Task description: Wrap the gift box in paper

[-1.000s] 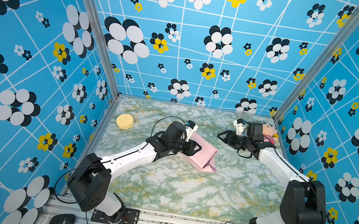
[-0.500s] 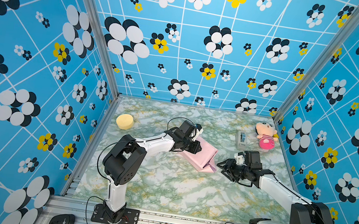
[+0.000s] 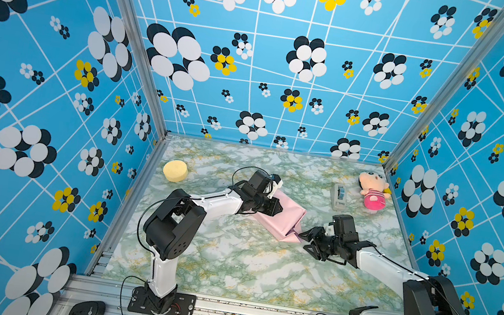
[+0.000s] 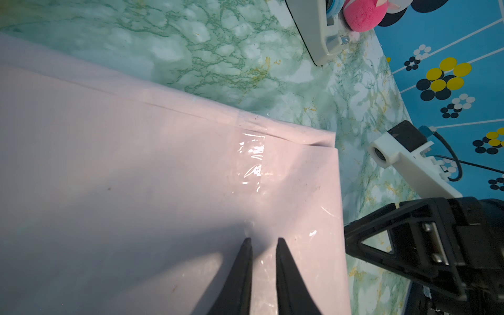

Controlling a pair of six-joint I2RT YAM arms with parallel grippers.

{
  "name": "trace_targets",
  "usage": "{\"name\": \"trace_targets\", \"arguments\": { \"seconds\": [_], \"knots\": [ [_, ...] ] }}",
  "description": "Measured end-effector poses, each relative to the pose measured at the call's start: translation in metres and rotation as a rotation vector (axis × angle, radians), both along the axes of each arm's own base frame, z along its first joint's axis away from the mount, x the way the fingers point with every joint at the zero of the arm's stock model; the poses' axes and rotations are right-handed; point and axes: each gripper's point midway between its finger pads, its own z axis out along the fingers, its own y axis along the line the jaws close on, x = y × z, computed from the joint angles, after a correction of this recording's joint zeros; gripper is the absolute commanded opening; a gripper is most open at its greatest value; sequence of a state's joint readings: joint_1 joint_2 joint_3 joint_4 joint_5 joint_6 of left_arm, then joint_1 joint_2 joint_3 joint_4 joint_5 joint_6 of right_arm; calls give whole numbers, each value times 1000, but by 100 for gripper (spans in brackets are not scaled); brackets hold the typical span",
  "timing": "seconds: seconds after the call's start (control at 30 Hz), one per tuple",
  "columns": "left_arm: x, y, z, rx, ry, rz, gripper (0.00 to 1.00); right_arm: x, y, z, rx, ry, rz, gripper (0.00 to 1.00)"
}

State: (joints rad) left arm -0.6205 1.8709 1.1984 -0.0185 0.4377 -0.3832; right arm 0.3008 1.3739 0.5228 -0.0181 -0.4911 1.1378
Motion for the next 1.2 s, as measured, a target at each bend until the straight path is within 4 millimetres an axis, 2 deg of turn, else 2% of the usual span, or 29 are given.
{"name": "trace_targets", "arguments": {
  "seconds": [0.17,0.63,0.87,1.2],
  "knots": [
    [1,0,0,-18,3,5,20,2,-1,-12,3,20,-46,52],
    [1,-1,1,-38,4,9,20,28,10,-11,87,-69,-124,48],
    [3,0,1,-45,0,10,21,45,10,-8,107,-151,-161,52],
    [3,0,1,-51,4,13,21,60,4,-7,64,-251,-138,53]
  ]
}}
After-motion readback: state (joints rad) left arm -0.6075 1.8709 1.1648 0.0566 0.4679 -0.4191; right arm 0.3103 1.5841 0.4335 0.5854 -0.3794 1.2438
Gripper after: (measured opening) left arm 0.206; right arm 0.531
